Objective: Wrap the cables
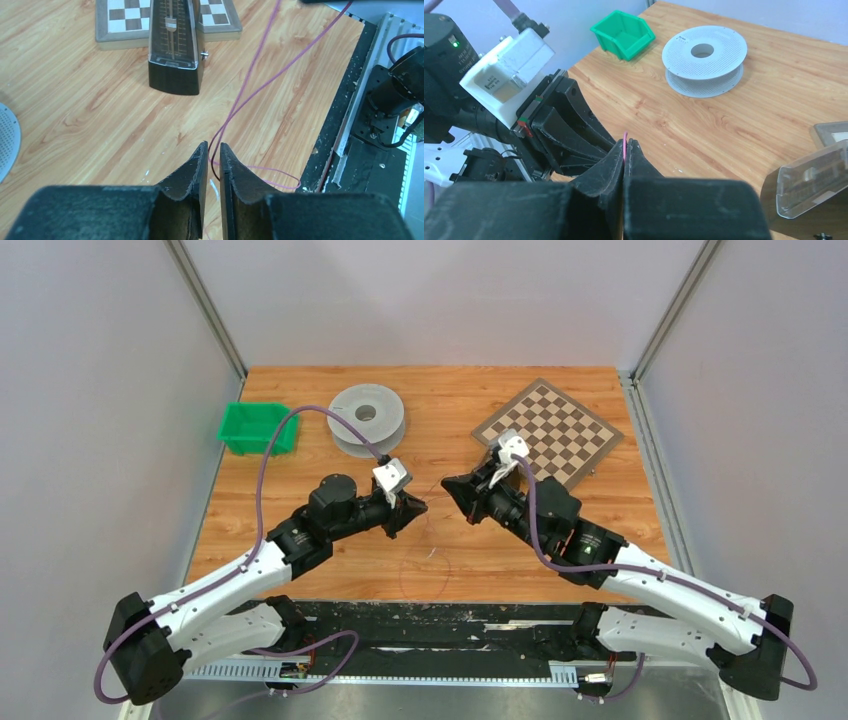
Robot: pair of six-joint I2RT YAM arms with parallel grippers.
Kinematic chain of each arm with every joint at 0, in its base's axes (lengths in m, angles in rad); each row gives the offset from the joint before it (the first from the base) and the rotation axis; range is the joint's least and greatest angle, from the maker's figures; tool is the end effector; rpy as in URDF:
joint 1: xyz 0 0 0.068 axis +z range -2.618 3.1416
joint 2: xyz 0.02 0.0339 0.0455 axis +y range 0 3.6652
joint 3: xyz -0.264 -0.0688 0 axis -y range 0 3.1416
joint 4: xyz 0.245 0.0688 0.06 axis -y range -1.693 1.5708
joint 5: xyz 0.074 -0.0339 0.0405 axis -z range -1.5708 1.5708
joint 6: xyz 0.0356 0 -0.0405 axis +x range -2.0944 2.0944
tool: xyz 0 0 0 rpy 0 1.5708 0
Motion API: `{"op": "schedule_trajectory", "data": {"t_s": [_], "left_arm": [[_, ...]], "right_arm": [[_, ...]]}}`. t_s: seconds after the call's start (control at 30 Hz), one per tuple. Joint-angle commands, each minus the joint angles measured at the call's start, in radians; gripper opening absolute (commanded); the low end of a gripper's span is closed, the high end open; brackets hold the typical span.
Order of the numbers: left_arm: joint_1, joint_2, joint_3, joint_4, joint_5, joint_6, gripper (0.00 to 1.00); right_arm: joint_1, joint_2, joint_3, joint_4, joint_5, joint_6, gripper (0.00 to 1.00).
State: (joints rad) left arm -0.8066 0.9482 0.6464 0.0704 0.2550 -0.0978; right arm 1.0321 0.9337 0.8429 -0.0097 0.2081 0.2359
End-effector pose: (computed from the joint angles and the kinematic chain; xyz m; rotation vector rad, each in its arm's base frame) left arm 0.1481 -0.1675 0.2876 0.8280 1.6900 -0.8636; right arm 0.1195 0.1856 0.3523 -0.5177 1.6506 0.7776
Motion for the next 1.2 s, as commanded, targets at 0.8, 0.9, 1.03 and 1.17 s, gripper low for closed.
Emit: {"op": "schedule_trajectory", "data": {"t_s": [0.8, 0.9, 1.03, 1.17], "left_arm": [[0.116, 0.096, 0.316, -0.361, -0.611, 0.242, 0.54], [0.218, 0.162, 0.310, -0.275, -0.582, 0.463, 0.57], [0.273, 0.281, 0.202, -0.003, -0.641, 0.751, 0.59], [0.316, 0.433, 0.130, 0.251, -0.539, 0.862, 0.60]], "right_arm": [[-0.079, -0.202, -0.038, -0.244, -0.054, -0.040, 0.00], [-0.078, -0.238, -0.056, -0.256, -0.056, -0.035, 0.00], [-0.077, -0.284, -0.069, -0.274, -0.045, -0.037, 0.00], [-0.078, -0.303, -0.063, -0.293, -0.034, -0.036, 0.00]]}}
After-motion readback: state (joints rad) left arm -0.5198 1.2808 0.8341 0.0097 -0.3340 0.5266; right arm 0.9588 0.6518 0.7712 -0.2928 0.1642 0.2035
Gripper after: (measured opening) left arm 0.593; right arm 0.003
